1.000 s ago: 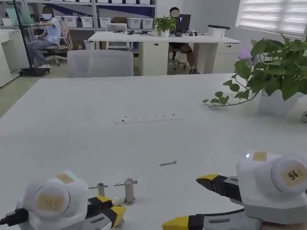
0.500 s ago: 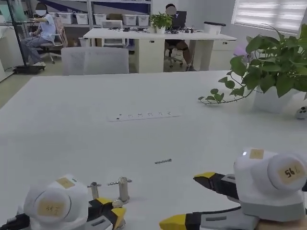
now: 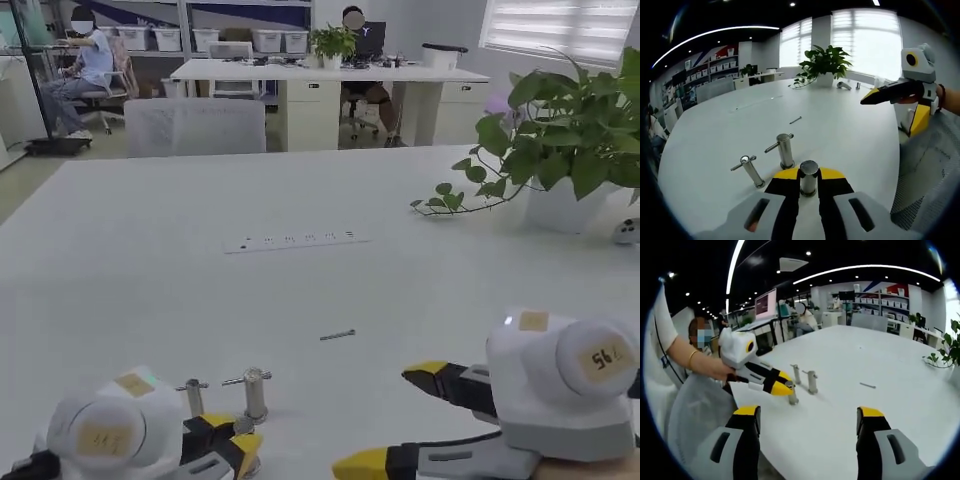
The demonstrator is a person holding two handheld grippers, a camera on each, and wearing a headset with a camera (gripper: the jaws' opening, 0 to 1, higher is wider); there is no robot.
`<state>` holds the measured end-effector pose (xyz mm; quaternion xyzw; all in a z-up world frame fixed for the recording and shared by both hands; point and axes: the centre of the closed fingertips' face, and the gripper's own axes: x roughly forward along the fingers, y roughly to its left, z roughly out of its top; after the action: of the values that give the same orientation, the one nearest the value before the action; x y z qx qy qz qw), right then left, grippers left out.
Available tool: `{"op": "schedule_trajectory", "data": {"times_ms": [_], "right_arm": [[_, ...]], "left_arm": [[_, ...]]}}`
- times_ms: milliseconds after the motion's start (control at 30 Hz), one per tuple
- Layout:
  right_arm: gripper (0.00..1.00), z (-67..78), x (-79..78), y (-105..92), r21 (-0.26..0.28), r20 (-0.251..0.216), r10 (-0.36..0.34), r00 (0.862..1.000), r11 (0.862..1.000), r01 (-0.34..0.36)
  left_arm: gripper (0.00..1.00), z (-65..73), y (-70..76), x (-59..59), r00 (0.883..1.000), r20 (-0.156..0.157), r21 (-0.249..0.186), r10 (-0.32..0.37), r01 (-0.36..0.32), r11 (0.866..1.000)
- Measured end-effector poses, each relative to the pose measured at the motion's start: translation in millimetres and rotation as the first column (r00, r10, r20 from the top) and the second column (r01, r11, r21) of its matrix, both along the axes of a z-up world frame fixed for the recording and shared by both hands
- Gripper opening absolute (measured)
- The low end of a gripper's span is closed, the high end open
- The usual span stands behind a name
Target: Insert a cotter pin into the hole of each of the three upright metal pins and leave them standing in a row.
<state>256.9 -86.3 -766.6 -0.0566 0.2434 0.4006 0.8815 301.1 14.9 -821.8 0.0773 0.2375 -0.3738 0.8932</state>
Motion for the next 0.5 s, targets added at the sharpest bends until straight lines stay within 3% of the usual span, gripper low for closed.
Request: {"op": "schedule_trajectory", "data": {"times_ms": [200, 333, 500], "right_arm": [[0.78, -5.0, -2.9, -1.6, -0.028, -0.010, 0.004, 1.000, 1.000, -0.005], [0.78, -6.7, -4.5, -0.5, -0.029, -0.013, 0.007, 1.000, 1.000, -0.008], [0.78, -6.7, -4.8, -0.3, -0.033, -0.011, 0.009, 1.000, 0.999, -0.010]], "left_arm": [[0.12, 0.1, -0.9, -0.5, 1.000, 0.000, 0.001, 0.008, -0.008, 1.000], [0.15, 4.1, -3.1, -1.1, 1.000, 0.028, 0.004, 0.001, -0.001, 1.000], [0.21, 9.8, -7.2, -0.7, 1.000, 0.018, -0.039, 0.008, -0.008, 0.999]]}}
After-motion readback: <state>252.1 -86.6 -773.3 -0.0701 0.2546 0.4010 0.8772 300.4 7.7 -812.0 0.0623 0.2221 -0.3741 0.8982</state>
